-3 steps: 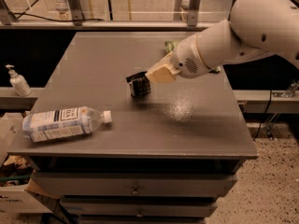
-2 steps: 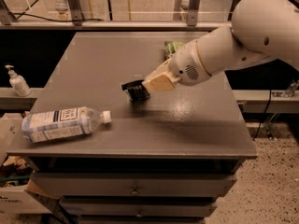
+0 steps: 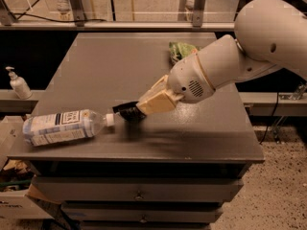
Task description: Move rxbar chocolate near blue plastic bottle
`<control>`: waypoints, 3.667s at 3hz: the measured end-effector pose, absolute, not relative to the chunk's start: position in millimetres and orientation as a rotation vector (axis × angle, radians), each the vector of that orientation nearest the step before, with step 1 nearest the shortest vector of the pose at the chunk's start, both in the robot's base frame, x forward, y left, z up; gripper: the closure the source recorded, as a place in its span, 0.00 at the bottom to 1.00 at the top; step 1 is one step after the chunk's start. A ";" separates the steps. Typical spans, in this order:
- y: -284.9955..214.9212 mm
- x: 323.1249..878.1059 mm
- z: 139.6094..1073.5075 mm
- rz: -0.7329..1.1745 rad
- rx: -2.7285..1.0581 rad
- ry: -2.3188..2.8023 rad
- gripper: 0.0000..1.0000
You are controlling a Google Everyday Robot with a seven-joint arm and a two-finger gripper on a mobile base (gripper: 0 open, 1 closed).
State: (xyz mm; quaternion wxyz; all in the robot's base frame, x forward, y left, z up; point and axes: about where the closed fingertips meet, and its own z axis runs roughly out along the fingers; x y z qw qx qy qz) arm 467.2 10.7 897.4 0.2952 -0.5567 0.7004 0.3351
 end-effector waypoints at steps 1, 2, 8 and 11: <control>22.7 445.1 898.8 0.957 -1.545 1.833 1.00; 29.9 433.5 897.0 0.989 -1.595 1.824 0.84; 24.7 452.1 875.3 0.821 -1.627 1.870 0.00; -46.6 506.0 868.0 0.612 -1.450 1.811 0.00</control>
Offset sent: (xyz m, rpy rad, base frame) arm -0.0456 0.0242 -0.0046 -0.0076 0.0766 0.1691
